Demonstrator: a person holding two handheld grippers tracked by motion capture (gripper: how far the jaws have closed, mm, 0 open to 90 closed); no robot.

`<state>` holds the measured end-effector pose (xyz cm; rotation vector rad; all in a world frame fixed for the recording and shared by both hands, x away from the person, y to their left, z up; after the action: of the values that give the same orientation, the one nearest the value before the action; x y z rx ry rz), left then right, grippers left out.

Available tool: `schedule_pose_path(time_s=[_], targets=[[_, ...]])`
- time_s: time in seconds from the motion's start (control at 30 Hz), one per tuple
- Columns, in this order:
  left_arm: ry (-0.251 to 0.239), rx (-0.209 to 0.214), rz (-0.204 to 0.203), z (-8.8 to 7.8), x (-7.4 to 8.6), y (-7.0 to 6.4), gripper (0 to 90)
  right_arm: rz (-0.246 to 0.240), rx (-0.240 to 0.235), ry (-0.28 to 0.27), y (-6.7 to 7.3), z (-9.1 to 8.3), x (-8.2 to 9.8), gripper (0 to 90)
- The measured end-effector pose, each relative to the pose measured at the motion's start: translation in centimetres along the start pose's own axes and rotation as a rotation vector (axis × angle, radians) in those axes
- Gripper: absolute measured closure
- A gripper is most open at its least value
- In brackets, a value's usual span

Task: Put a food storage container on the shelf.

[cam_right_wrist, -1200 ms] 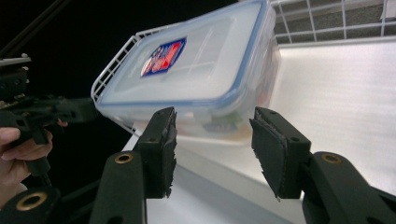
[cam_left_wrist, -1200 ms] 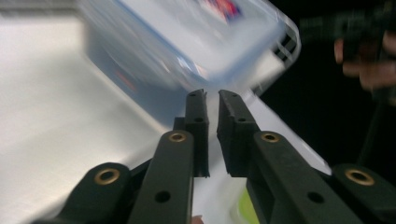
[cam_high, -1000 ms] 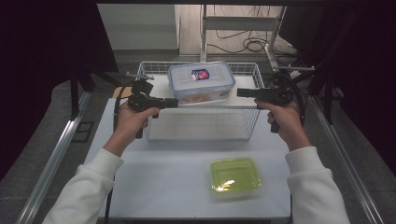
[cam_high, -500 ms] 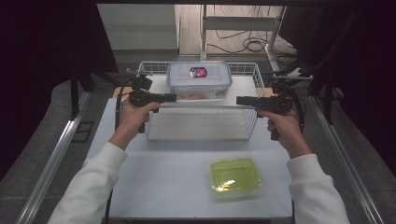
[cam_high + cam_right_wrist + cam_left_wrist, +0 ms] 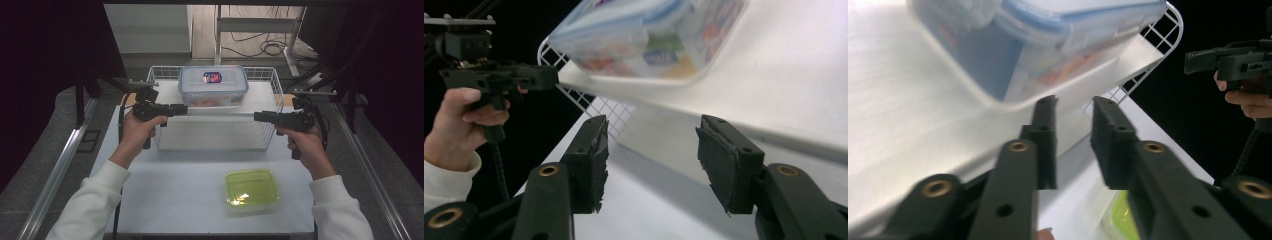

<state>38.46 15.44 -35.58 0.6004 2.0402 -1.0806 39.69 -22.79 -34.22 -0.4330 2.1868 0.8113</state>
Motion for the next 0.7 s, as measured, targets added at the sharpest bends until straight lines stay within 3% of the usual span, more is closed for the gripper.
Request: schedule_pose_path(time_s=[0.07, 0.17, 0.37, 0.4, 0.43, 0.53, 0.63, 0.7], targets=[[0.006, -0.017, 0.007, -0.5, 0.7, -0.4, 61.7, -0.003, -0.006, 0.006, -0.1, 0.0, 0.8, 45.1], [-0.001, -0.011, 0.013, -1.3, 2.1, -0.9, 55.2, -0.01, -0.018, 0.008, -0.2, -0.2, 1.9, 44.5], [0.029, -0.023, 0.014, -1.9, 5.7, -1.3, 38.0, -0.045, 0.001, 0.008, -0.7, -0.6, 4.8, 43.7], [0.043, -0.038, 0.017, -2.0, 6.9, -1.1, 36.6, -0.045, 0.008, 0.014, -0.8, -0.6, 5.4, 43.7], [0.043, -0.038, 0.017, -2.0, 6.9, -1.1, 35.9, -0.045, 0.008, 0.014, -0.8, -0.6, 5.4, 43.7], [0.055, -0.064, 0.029, -2.4, 8.9, -0.6, 34.0, -0.063, 0.014, 0.032, -1.0, -0.5, 7.1, 43.7], [0.051, -0.037, 0.005, -2.5, 9.9, -0.3, 32.6, -0.075, 0.024, 0.044, -1.0, -0.3, 7.8, 43.7], [0.058, -0.041, 0.006, -2.5, 10.7, -0.1, 32.1, -0.07, 0.021, 0.051, -1.1, -0.1, 8.3, 43.8]])
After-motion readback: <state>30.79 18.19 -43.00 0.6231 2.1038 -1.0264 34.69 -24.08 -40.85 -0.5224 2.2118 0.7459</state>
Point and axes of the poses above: each handheld gripper's, and its own axes: z roughly forward along the jaws, x roughly out of its underside, y roughly to its left, the point moved 2 cm from there along z, roughly forward along the jaws, and after that the axes turned 10 degrees about x, right-handed, at the moved point
